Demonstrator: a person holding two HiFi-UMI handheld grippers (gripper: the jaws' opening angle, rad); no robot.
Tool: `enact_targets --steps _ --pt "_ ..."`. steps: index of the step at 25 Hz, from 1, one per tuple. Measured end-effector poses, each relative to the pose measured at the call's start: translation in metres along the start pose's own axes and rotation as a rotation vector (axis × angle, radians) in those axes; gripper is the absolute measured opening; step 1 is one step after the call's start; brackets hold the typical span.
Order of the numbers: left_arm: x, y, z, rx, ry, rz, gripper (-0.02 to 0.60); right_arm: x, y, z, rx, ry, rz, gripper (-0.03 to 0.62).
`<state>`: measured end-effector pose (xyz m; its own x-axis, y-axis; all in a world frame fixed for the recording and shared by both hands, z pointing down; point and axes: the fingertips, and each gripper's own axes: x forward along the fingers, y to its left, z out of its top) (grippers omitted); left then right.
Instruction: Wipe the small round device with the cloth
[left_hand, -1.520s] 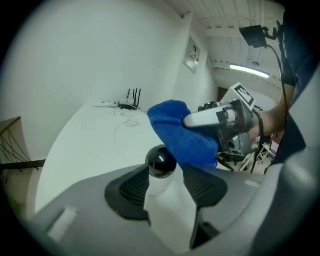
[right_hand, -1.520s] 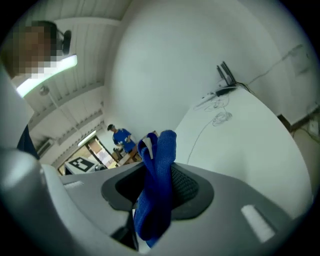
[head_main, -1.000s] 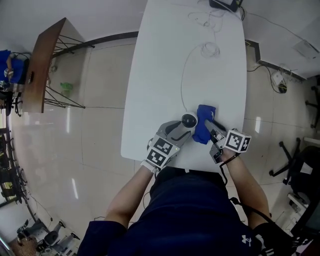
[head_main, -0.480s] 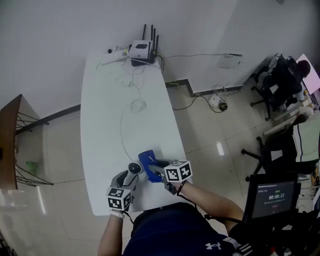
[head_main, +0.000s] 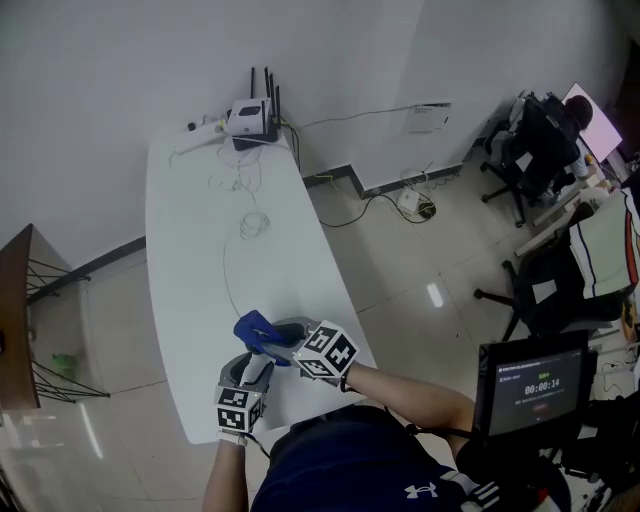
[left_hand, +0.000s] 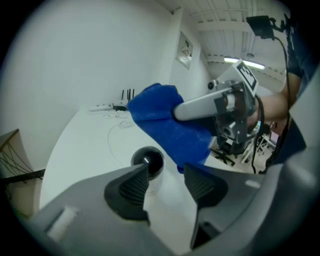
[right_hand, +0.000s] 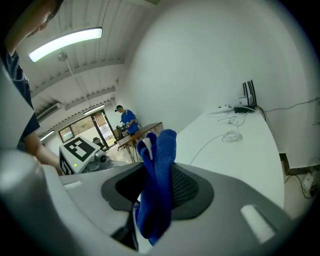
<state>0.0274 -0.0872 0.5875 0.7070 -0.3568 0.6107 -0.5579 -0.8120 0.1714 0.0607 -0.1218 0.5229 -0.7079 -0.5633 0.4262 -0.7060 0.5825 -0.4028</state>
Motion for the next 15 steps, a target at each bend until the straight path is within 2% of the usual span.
enact_targets --steps 6,9,12,15 --pt "0.005 0.001 -0.007 0.035 0.044 -0.011 0.221 0.021 -0.002 -0.014 0.084 0.094 0.078 0.144" --pt "0.005 0.003 -0.009 0.021 0.048 -0.019 0.221 0.025 -0.015 -0.009 0.148 0.106 0.112 0.144" --pt "0.002 0.002 -0.008 0.011 0.045 -0.026 0.22 0.023 -0.036 -0.005 0.261 0.129 0.128 0.144" --pt "0.002 -0.003 -0.006 0.006 0.043 -0.036 0.219 0.019 -0.062 -0.018 0.405 0.181 0.138 0.144"
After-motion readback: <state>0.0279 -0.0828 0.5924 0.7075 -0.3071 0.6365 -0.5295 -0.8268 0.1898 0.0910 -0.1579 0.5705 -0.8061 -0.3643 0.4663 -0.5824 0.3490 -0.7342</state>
